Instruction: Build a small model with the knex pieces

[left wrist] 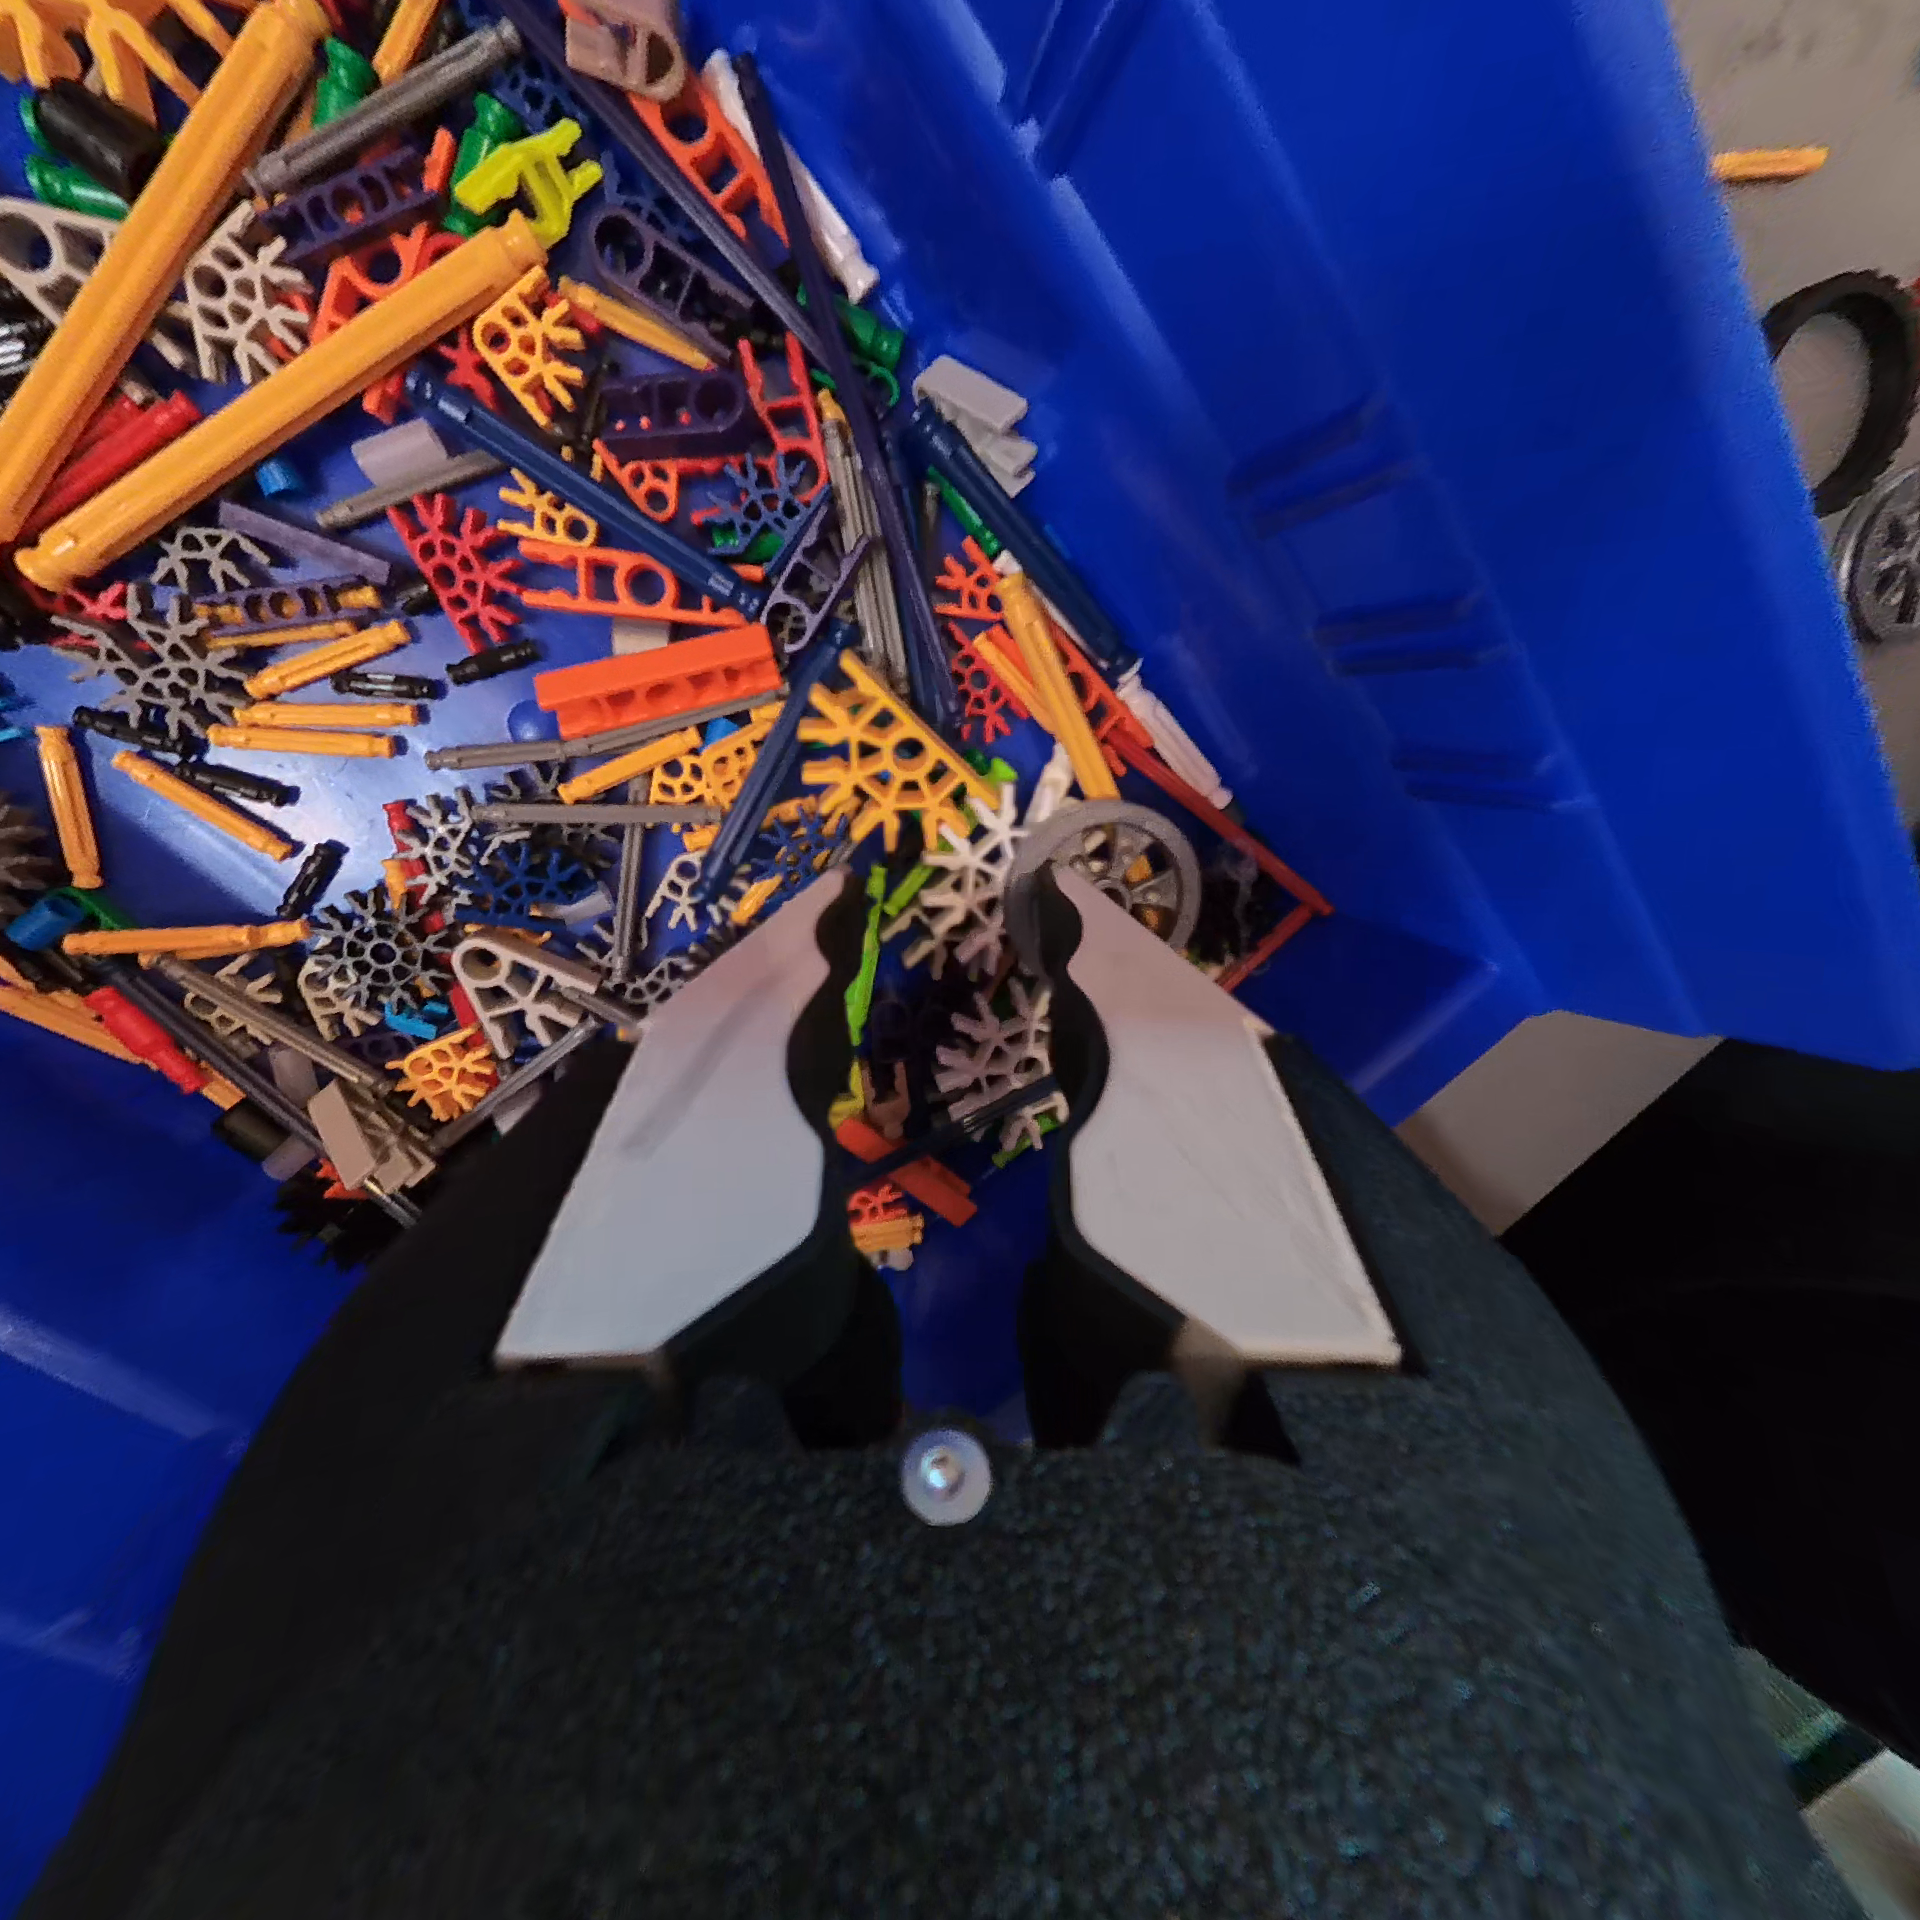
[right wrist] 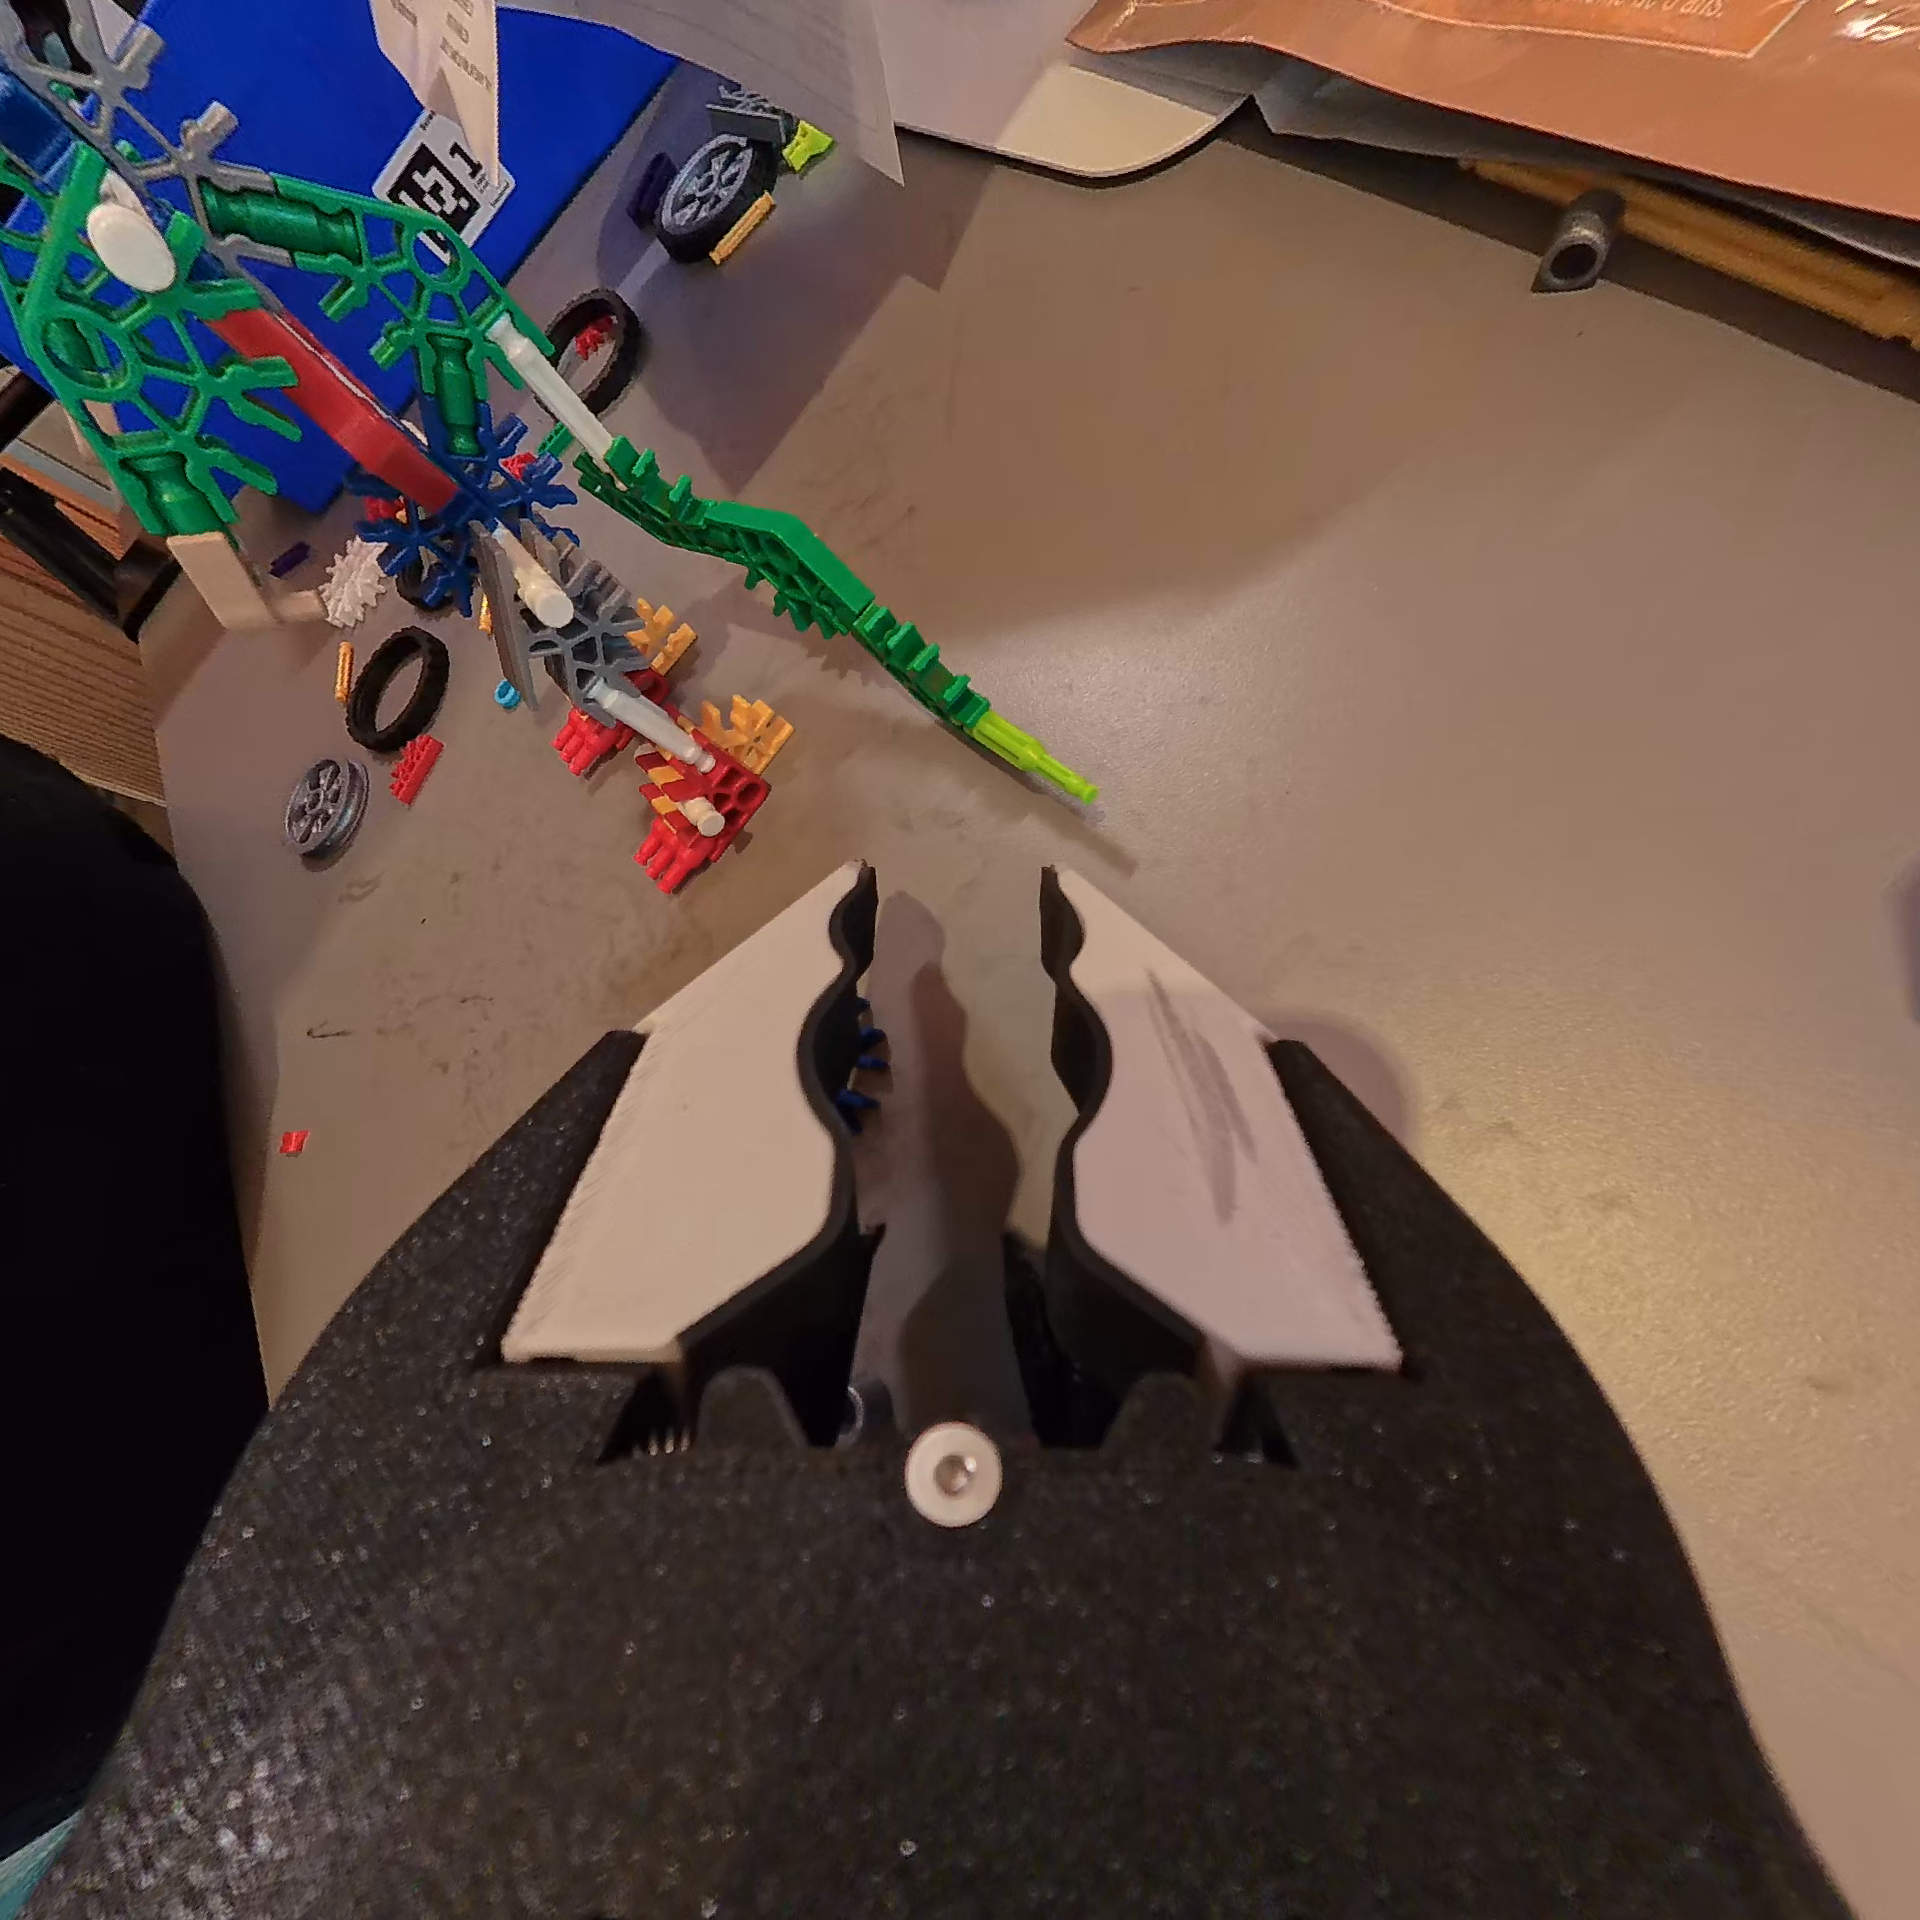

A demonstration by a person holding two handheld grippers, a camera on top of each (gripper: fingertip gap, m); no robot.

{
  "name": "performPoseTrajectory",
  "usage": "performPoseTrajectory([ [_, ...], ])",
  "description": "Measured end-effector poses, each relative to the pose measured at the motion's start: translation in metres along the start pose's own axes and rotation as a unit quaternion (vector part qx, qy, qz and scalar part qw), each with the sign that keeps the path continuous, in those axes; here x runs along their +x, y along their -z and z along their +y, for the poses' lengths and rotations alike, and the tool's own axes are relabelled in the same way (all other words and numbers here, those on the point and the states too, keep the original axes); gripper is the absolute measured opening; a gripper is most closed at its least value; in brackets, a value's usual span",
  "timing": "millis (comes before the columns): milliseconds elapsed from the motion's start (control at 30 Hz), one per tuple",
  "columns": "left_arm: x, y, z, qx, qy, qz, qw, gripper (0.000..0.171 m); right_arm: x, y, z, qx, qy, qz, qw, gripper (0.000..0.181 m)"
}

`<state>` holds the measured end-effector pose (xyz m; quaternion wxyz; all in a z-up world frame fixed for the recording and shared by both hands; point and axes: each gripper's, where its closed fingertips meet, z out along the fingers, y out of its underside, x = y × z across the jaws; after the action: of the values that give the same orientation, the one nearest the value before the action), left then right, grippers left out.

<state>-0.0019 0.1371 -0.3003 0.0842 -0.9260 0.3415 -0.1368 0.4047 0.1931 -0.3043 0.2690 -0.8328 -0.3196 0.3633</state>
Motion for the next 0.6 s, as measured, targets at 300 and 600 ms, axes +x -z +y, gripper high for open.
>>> performPoseTrajectory([
  [300,-0.019,0.007,-0.004,0.019,-0.003,-0.051,0.999,0.001,0.0,0.0,0.0,0.0,-0.002,-0.002,1.0,0.031],
  [600,-0.049,0.031,-0.01,0.039,0.013,-0.115,0.993,0.018,0.001,0.0,0.0,-0.001,-0.009,-0.006,1.0,0.03],
])
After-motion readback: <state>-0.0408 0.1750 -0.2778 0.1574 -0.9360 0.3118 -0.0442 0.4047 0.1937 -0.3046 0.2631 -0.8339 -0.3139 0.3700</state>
